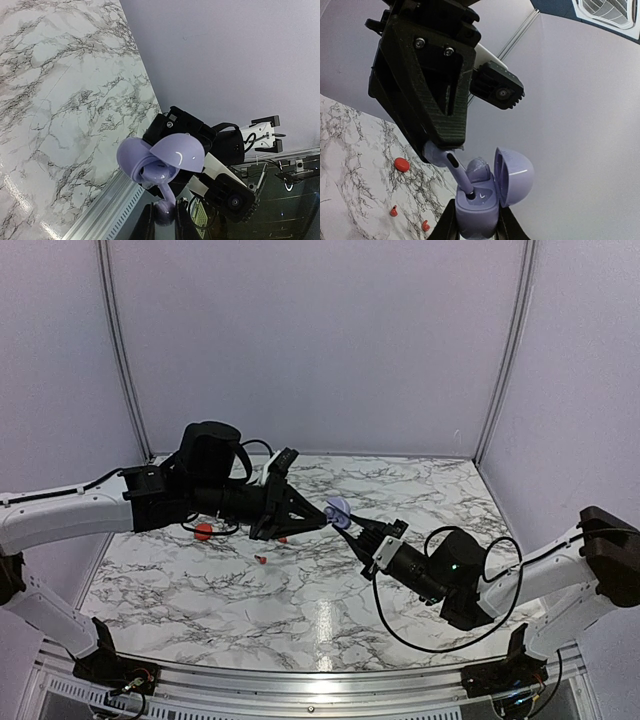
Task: Insert the wireless bluetooth earbuds into the charging case
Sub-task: Insert the right earbud into the right side groove of the charging case.
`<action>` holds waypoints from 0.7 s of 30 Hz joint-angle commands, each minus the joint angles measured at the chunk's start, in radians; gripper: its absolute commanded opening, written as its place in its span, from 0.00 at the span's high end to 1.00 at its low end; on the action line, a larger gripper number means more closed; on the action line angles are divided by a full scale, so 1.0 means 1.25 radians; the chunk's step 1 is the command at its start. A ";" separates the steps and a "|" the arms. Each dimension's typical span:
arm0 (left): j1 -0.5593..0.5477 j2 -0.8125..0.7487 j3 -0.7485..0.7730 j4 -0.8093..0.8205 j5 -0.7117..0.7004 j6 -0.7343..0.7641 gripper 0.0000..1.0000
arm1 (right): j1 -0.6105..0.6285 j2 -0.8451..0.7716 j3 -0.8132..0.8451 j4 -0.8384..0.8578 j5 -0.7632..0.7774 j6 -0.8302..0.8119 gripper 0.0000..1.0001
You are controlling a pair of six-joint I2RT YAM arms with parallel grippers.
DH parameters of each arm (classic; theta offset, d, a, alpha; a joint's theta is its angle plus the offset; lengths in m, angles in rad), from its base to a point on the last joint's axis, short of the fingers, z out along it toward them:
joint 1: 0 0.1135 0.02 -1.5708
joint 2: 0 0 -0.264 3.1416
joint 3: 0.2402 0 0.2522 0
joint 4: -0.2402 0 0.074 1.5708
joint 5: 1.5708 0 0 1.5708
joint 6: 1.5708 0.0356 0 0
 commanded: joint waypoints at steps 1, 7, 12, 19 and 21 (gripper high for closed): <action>-0.005 0.009 0.005 0.029 0.013 -0.006 0.89 | 0.008 0.004 0.016 0.034 0.007 -0.003 1.00; -0.004 0.016 0.003 0.029 0.004 -0.029 0.89 | 0.014 0.000 0.013 0.035 0.006 -0.016 1.00; -0.003 0.020 0.008 0.019 -0.007 -0.056 0.86 | 0.018 0.004 0.012 0.036 0.007 -0.021 1.00; 0.000 0.026 0.003 -0.001 -0.024 -0.075 0.84 | 0.021 -0.001 0.012 0.036 0.003 -0.025 1.00; 0.002 0.026 0.004 -0.003 -0.026 -0.082 0.84 | 0.026 0.000 0.012 0.034 0.005 -0.033 1.00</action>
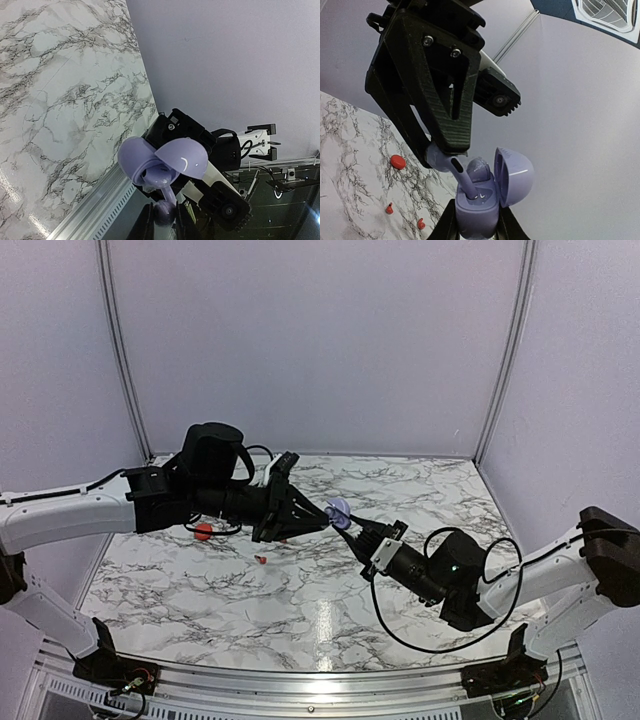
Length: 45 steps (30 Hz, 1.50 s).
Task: Insert the wireless bluetooth earbuds into the charging case
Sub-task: Insert the right earbud into the right side groove of the charging case, then adjust the right earbud in the right side groove of the charging case.
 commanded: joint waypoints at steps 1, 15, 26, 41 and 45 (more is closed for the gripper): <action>0.003 0.016 0.003 -0.015 -0.024 -0.021 0.84 | 0.020 0.001 0.013 0.033 -0.002 -0.017 1.00; 0.027 -0.001 -0.022 -0.011 -0.038 -0.081 0.87 | 0.028 0.009 0.006 0.079 0.004 -0.038 1.00; 0.021 0.014 -0.017 -0.008 -0.027 -0.070 0.85 | 0.028 0.025 0.027 0.078 0.000 -0.023 1.00; 0.017 -0.019 -0.024 -0.004 -0.056 -0.038 0.71 | 0.028 0.033 0.029 0.090 0.000 0.013 1.00; 0.002 -0.047 -0.024 0.009 -0.082 0.004 0.64 | 0.028 0.035 0.026 0.093 0.008 0.033 1.00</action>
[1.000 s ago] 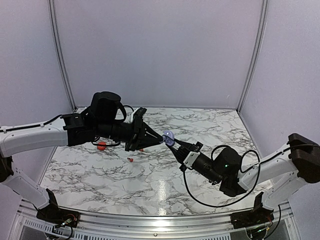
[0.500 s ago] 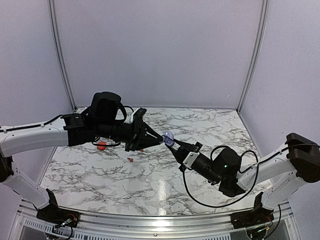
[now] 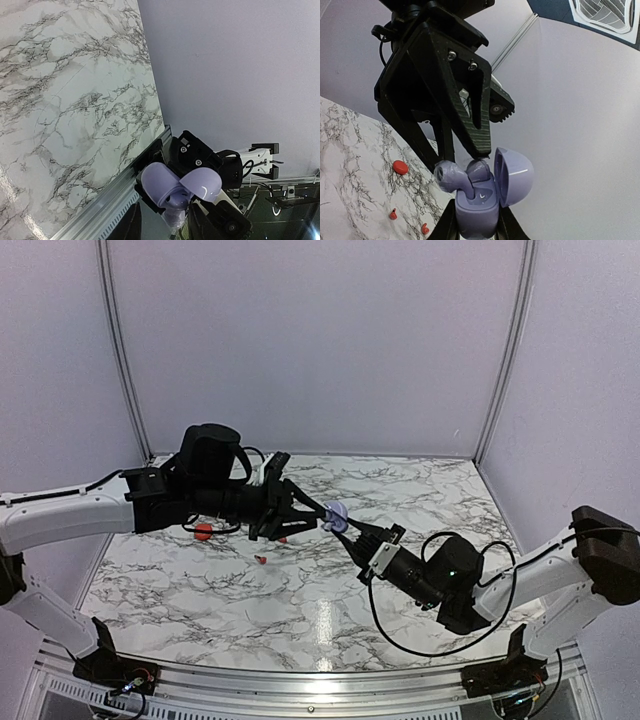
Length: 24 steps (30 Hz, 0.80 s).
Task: Insert the wireless bluetooth earbuds into the charging case
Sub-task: Adjust the right earbud in the right side groove of the charging case.
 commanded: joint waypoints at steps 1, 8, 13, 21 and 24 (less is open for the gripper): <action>-0.019 -0.055 -0.012 0.016 -0.050 0.065 0.62 | 0.009 0.004 0.026 0.047 -0.002 0.038 1.00; -0.055 -0.162 -0.051 0.042 -0.119 0.235 0.35 | -0.004 -0.034 0.023 -0.008 -0.034 0.152 1.00; -0.055 -0.242 -0.090 0.004 -0.165 0.446 0.03 | -0.024 -0.102 0.033 -0.151 -0.135 0.279 1.00; -0.055 -0.358 -0.158 -0.025 -0.216 0.732 0.01 | -0.050 -0.233 0.101 -0.494 -0.402 0.411 1.00; -0.060 -0.349 -0.147 -0.051 -0.126 0.805 0.01 | -0.050 -0.263 0.123 -0.579 -0.475 0.433 1.00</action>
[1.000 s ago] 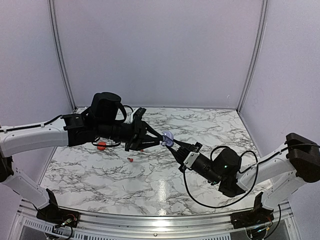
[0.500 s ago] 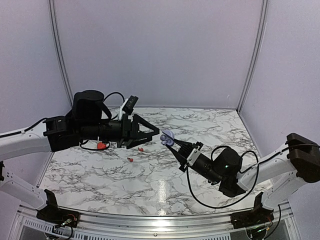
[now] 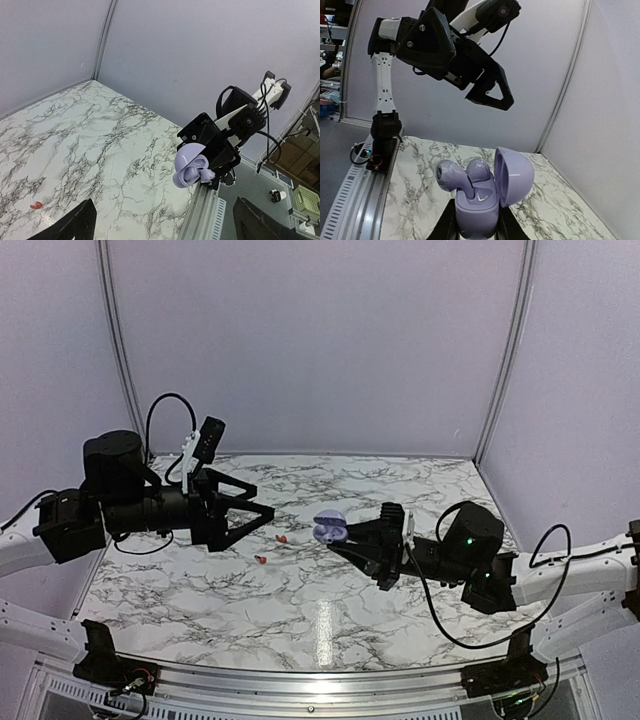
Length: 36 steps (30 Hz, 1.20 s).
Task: Insert the wireless bluetooth earbuds into the charging case
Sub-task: Adjust the right earbud in the right side groove of the charging case.
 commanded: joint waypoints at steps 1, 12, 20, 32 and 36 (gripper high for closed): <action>-0.014 0.013 0.020 -0.058 0.079 0.190 0.01 | -0.005 -0.044 0.058 -0.205 -0.176 0.079 1.00; -0.178 0.127 0.106 -0.112 -0.004 0.402 0.01 | -0.006 -0.047 0.086 -0.296 -0.257 0.099 1.00; -0.205 0.196 0.143 -0.112 -0.042 0.393 0.01 | -0.004 -0.038 0.091 -0.303 -0.250 0.099 1.00; -0.208 0.233 0.162 -0.113 -0.100 0.388 0.06 | 0.007 -0.045 0.093 -0.313 -0.252 0.090 1.00; -0.208 0.236 0.165 -0.113 -0.125 0.382 0.08 | 0.010 -0.047 0.093 -0.315 -0.252 0.085 1.00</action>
